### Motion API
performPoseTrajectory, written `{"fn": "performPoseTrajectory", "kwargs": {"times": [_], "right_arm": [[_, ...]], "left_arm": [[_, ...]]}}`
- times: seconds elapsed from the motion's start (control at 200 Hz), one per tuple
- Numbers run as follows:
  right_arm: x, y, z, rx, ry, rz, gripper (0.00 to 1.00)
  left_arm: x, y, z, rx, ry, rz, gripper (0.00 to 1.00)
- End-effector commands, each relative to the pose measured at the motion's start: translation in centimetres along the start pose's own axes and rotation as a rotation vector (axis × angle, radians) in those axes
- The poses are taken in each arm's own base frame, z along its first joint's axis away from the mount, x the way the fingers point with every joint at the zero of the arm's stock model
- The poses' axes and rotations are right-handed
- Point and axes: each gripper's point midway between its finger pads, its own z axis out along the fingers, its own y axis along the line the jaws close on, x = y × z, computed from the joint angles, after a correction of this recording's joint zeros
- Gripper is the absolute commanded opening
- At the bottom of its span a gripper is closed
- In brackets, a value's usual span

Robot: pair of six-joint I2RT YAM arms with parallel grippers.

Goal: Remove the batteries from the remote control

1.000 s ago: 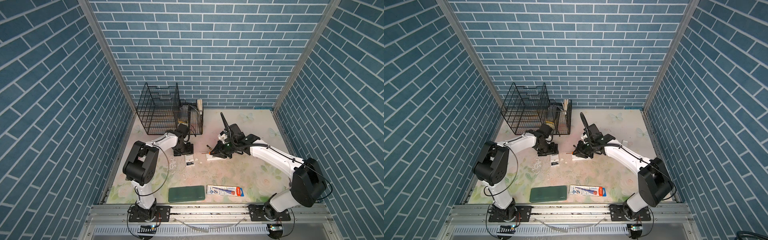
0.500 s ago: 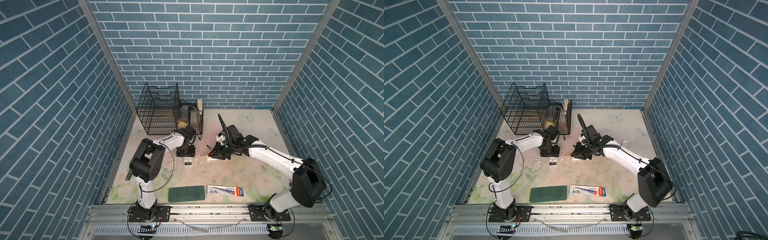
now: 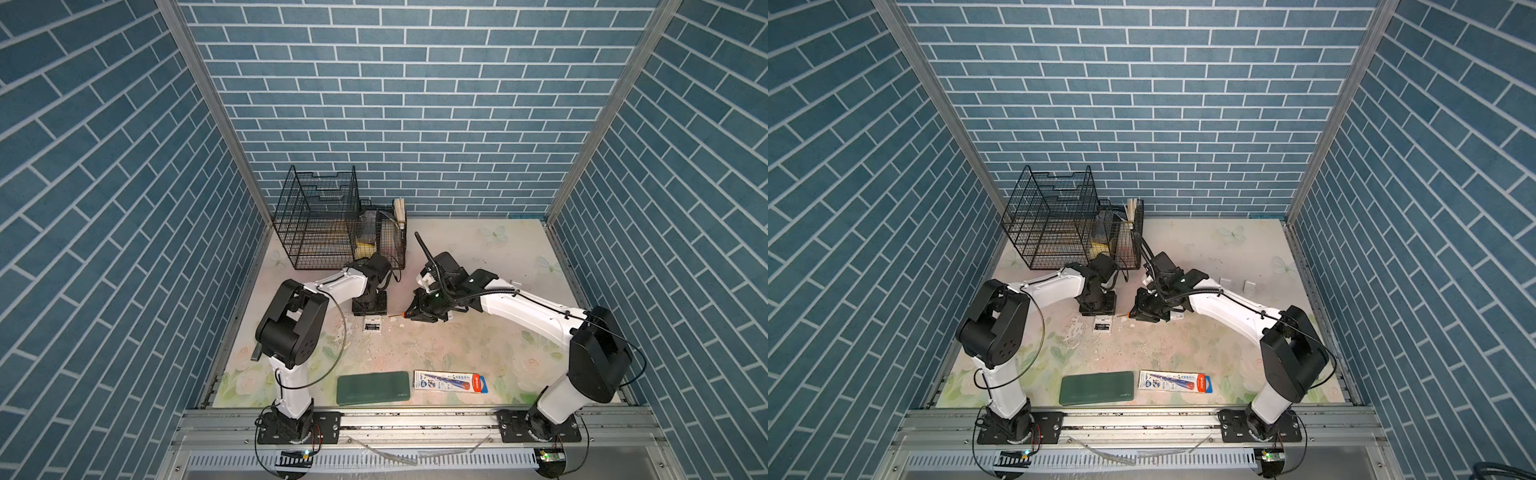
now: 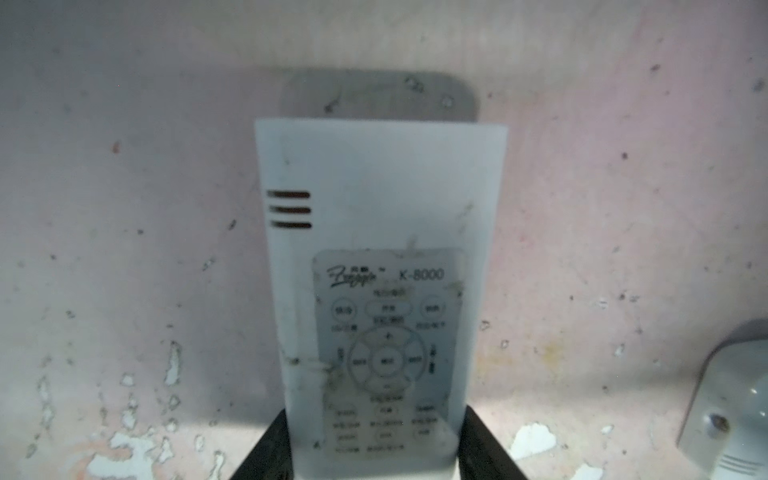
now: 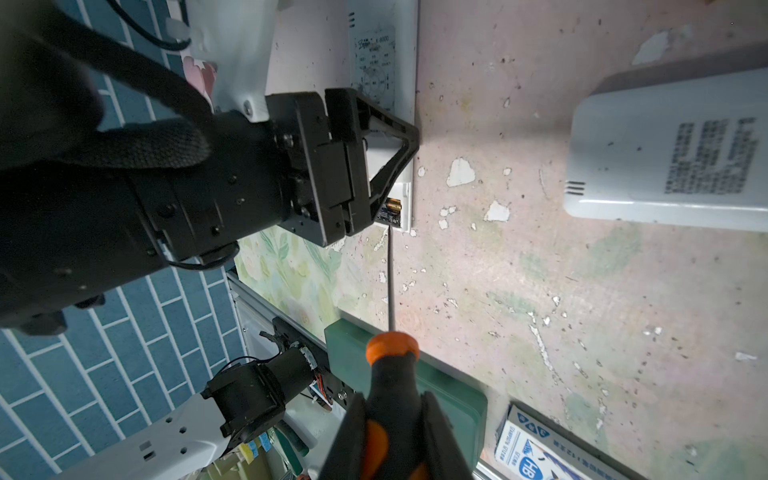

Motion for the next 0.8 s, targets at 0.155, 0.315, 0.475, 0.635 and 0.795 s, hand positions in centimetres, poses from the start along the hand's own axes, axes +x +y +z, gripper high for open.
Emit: {"fn": "performPoseTrajectory", "kwargs": {"times": [0.155, 0.315, 0.475, 0.635, 0.795], "right_arm": [[0.2, 0.3, 1.1, 0.081, 0.000, 0.027, 0.00], [0.5, 0.4, 2.0, 0.082, 0.015, 0.042, 0.00], [0.1, 0.9, 2.5, 0.062, 0.015, 0.035, 0.00], [-0.2, 1.2, 3.0, 0.047, 0.020, 0.033, 0.00], [-0.5, 1.6, 3.4, 0.039, 0.024, 0.029, 0.00]], "left_arm": [[2.7, 2.4, 2.2, -0.063, 0.023, -0.149, 0.32], [2.9, 2.4, 2.8, -0.049, 0.024, -0.160, 0.31], [3.0, 2.2, 3.0, -0.038, 0.024, -0.161, 0.31], [3.0, 2.2, 3.1, -0.030, 0.020, -0.161, 0.31], [3.2, 2.2, 3.3, -0.028, 0.021, -0.161, 0.30]]}}
